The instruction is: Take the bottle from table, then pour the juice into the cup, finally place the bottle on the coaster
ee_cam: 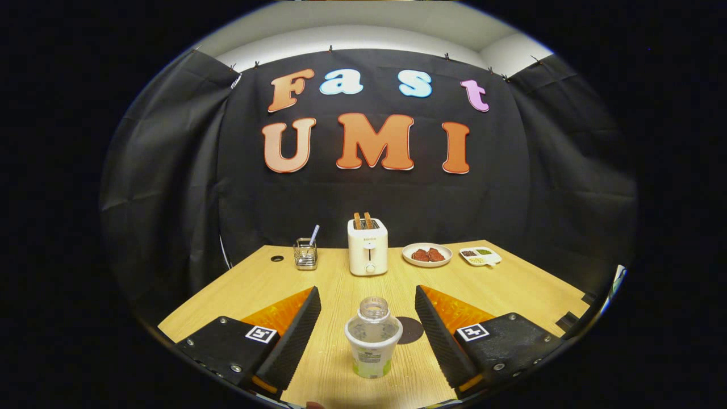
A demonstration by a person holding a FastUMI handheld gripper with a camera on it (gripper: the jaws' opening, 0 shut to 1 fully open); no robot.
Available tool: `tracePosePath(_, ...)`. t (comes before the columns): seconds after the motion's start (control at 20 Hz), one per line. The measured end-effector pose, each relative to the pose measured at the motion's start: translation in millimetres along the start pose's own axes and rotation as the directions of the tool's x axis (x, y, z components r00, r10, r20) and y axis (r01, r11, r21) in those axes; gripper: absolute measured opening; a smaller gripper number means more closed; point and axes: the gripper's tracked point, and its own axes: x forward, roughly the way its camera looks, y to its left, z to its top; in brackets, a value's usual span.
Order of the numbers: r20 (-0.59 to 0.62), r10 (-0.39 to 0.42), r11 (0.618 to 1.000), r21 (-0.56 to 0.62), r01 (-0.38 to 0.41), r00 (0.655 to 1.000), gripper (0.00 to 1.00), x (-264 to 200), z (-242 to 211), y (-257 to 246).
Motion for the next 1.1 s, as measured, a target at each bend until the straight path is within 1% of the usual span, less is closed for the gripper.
tracePosePath(0.6, -0.161, 0.000, 1.000, -0.029, -0.005, 0.987, 0.99, 37, -96, 6)
tracePosePath(0.8, -0.194, -0.005, 0.998, -0.059, -0.007, 0.981, 0.99, 47, -117, 8)
tracePosePath(0.9, -0.211, -0.025, 0.998, -0.070, 0.011, 0.977, 0.98, 52, -126, 4)
tracePosePath(0.95, -0.214, -0.037, 0.997, -0.076, 0.021, 0.976, 0.95, 54, -128, 1)
tracePosePath(1.0, -0.214, -0.036, 0.997, -0.078, 0.020, 0.976, 0.83, 52, -127, -1)
tracePosePath(1.05, -0.200, -0.024, 0.998, -0.057, 0.013, 0.980, 0.73, 63, -129, 0)
tracePosePath(1.1, -0.201, -0.022, 0.999, -0.031, 0.016, 0.979, 0.64, 57, -128, 0)
